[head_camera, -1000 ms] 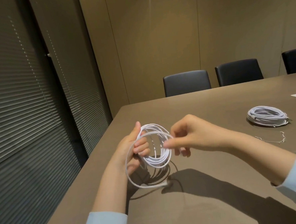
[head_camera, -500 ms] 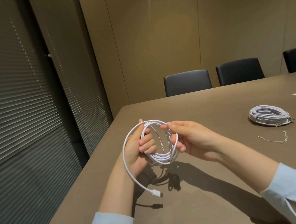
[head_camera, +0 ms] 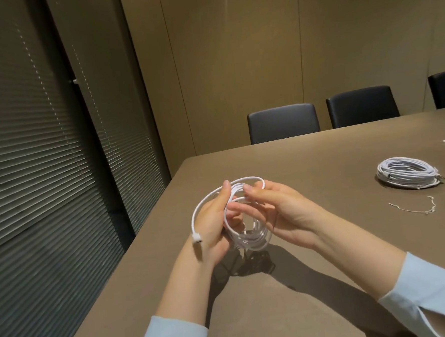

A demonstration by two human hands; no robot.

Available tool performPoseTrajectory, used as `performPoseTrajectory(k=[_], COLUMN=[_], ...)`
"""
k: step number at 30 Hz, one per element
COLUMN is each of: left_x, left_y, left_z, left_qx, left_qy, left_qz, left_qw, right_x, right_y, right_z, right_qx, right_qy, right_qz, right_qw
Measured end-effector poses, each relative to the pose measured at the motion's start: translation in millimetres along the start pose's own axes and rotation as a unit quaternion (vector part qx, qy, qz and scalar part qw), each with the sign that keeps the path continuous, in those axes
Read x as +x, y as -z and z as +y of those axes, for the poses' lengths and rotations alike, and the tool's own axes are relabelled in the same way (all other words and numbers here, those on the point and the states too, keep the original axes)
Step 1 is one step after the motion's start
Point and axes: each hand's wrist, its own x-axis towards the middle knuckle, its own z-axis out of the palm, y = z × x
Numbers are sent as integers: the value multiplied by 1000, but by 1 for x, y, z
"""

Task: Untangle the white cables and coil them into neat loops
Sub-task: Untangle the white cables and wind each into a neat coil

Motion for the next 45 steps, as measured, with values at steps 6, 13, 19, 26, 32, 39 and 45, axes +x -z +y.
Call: performPoseTrajectory(k=[6,13,19,26,32,39,45], left_x=[2,2,2,-1,0,-2,-3], left_y=[-2,-6,-1,18,21,23,23], left_z=[-3,-6,0,14,16,22,25], left_qx=[70,113,69,-104,-130,-166,-167], left_qy=[-17,3,95,171,192,191,172], left_qz=[70,36,-47,-174,-203,-215,-155], left_qw=[995,993,992,964,952,943,958], right_x=[-1,-3,2,8,1,0,-4], right_y=[-1,-5,7,43,55,69,83], right_z=[1,9,-5,-38,-22,-13,-10], right_qx=[-77,-275,-144,-47,-288,-502,-616], right_qy=[29,52,-50,-57,-78,159,0], right_qz=[30,128,125,228,282,250,59], right_qw=[996,951,980,971,912,813,786])
